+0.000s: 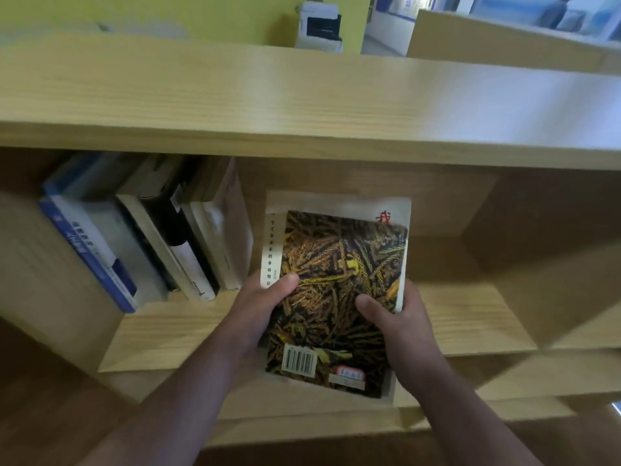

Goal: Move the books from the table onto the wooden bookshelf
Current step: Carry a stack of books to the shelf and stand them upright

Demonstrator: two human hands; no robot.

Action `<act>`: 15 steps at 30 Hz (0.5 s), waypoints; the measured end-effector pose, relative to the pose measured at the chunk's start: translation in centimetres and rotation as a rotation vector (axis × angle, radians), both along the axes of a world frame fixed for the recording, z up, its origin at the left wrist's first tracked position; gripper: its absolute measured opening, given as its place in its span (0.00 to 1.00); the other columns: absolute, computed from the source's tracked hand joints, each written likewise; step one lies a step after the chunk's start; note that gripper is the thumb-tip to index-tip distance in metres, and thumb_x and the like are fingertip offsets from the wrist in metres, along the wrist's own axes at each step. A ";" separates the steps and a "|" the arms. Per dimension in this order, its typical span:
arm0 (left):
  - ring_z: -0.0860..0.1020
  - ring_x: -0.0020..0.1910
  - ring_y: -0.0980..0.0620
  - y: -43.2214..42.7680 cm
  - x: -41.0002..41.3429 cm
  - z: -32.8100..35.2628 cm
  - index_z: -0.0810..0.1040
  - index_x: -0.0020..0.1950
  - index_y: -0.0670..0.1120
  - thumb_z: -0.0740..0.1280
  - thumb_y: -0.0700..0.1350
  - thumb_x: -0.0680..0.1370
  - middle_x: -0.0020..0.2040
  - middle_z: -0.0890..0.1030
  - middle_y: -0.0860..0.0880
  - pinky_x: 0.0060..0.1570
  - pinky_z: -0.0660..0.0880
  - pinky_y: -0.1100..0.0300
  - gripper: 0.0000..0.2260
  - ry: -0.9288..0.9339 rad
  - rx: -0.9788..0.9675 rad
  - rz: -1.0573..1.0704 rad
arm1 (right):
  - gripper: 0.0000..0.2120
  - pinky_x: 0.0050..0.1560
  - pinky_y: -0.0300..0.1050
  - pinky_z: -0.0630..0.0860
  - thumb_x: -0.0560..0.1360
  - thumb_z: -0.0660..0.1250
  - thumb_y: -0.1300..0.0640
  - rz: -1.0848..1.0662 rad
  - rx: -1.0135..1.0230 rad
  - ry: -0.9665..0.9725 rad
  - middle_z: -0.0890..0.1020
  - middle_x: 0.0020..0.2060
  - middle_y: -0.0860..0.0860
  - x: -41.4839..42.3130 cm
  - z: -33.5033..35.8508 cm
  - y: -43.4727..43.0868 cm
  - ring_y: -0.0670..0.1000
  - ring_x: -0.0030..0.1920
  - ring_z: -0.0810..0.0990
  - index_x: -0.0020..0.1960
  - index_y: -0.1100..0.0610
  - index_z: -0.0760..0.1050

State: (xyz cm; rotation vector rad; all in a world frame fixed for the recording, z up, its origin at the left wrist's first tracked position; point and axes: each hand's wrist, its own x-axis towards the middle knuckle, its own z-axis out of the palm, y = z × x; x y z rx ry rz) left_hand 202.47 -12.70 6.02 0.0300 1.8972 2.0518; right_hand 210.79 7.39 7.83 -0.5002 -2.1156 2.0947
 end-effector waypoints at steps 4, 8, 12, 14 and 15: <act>0.86 0.41 0.49 1.5 -3.6 -0.8 0.79 0.53 0.48 0.75 0.67 0.54 0.43 0.87 0.48 0.35 0.80 0.60 0.35 -0.038 -0.051 0.102 | 0.23 0.37 0.32 0.79 0.63 0.78 0.44 -0.033 0.093 0.080 0.85 0.47 0.34 -3.0 -0.7 0.6 0.37 0.46 0.85 0.55 0.41 0.73; 0.84 0.49 0.48 2.6 -6.3 -1.7 0.75 0.66 0.45 0.80 0.65 0.57 0.52 0.85 0.46 0.39 0.79 0.61 0.43 0.014 0.042 0.133 | 0.19 0.40 0.37 0.77 0.67 0.81 0.48 -0.092 0.160 0.148 0.85 0.42 0.34 -5.9 -1.9 1.1 0.35 0.43 0.84 0.50 0.43 0.73; 0.85 0.50 0.54 2.2 -9.4 -1.8 0.83 0.53 0.54 0.79 0.71 0.43 0.46 0.88 0.53 0.48 0.78 0.59 0.42 0.055 0.004 -0.070 | 0.25 0.43 0.37 0.76 0.59 0.76 0.40 -0.172 0.192 0.211 0.83 0.47 0.43 -7.5 -3.8 0.8 0.34 0.45 0.82 0.52 0.44 0.72; 0.83 0.54 0.50 1.6 -10.4 -1.7 0.85 0.47 0.56 0.79 0.71 0.44 0.48 0.88 0.53 0.58 0.76 0.50 0.36 0.093 -0.038 -0.096 | 0.34 0.45 0.31 0.73 0.57 0.74 0.37 -0.202 0.245 0.262 0.80 0.51 0.37 -8.0 -4.9 0.1 0.27 0.49 0.78 0.60 0.43 0.70; 0.82 0.56 0.48 1.3 -10.7 -1.9 0.84 0.49 0.55 0.79 0.69 0.47 0.50 0.87 0.52 0.62 0.75 0.46 0.35 0.115 -0.049 -0.074 | 0.39 0.47 0.30 0.73 0.57 0.73 0.36 -0.220 0.270 0.290 0.79 0.53 0.35 -8.2 -5.5 -0.2 0.26 0.51 0.77 0.65 0.43 0.68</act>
